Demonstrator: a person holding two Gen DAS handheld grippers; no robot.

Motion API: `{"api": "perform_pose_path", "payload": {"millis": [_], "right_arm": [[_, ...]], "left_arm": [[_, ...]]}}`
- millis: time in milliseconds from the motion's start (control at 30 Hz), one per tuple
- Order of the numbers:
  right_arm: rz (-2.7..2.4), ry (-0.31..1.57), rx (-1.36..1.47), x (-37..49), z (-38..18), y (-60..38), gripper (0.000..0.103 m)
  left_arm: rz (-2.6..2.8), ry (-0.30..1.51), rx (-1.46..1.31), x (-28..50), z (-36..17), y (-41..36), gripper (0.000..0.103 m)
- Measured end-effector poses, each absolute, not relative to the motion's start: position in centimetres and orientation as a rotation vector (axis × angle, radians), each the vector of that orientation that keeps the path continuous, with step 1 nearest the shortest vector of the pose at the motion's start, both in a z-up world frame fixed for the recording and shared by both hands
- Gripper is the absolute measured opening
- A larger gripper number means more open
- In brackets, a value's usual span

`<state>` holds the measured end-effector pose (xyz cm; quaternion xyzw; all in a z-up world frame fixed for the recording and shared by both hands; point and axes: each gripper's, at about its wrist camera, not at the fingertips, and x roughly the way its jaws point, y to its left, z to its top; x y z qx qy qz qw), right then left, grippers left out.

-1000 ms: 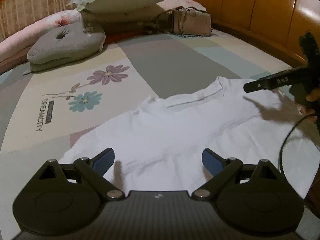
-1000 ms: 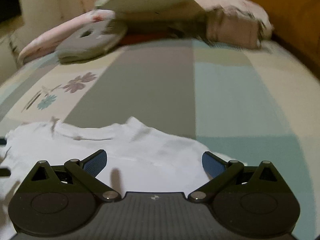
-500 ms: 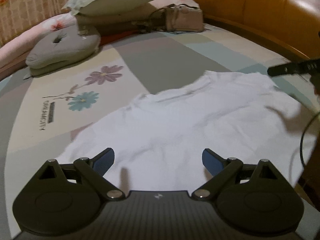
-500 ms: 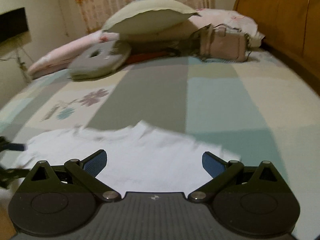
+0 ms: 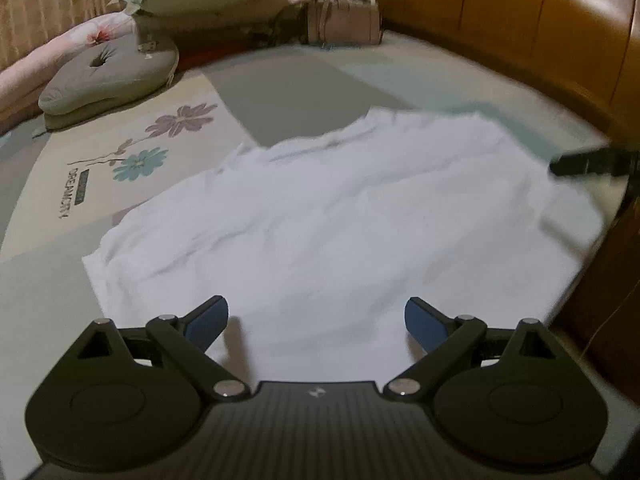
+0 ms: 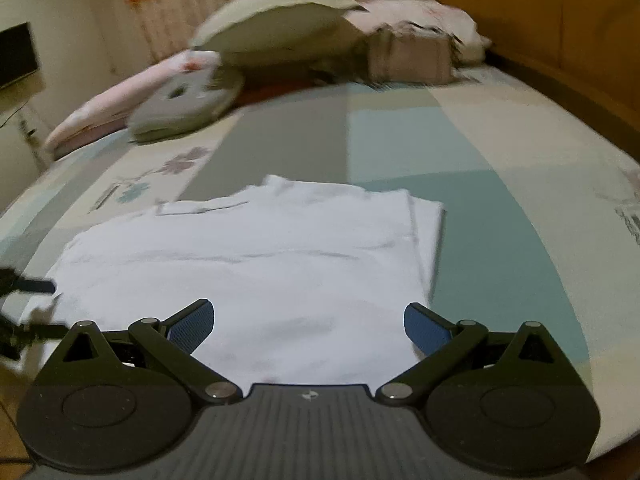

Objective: Fold clothes

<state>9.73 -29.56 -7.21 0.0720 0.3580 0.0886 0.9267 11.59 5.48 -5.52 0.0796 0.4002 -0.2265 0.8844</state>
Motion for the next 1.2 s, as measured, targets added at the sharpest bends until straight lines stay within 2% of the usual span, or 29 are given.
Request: {"api": "perform_pose_path", "payload": {"millis": [233, 467, 633, 933, 1100, 1200], "right_arm": [[0.149, 0.826, 0.058, 8.9, -9.9, -27.6, 0.103], [0.172, 0.804, 0.061, 7.4, -9.0, -27.7, 0.103], [0.156, 0.824, 0.062, 7.3, -9.6, -27.2, 0.103], [0.147, 0.834, -0.005, 6.9, -10.1, -26.5, 0.103], [0.135, 0.848, -0.025, 6.4, -10.0, -26.0, 0.103], [0.136, 0.861, -0.033, 6.1, -9.8, -26.0, 0.103]], "left_arm": [[-0.378, 0.942, 0.043, 10.2, -7.3, 6.1, 0.096], [-0.349, 0.919, 0.050, 7.9, -6.1, 7.0, 0.097], [-0.295, 0.996, -0.033, 7.6, -7.0, 8.0, 0.097], [-0.290, 0.844, 0.029, 10.1, -3.8, 8.8, 0.098], [-0.293, 0.900, -0.050, 12.2, -6.3, 9.5, 0.098], [-0.312, 0.873, -0.053, 11.3, -7.1, 10.1, 0.098]]}}
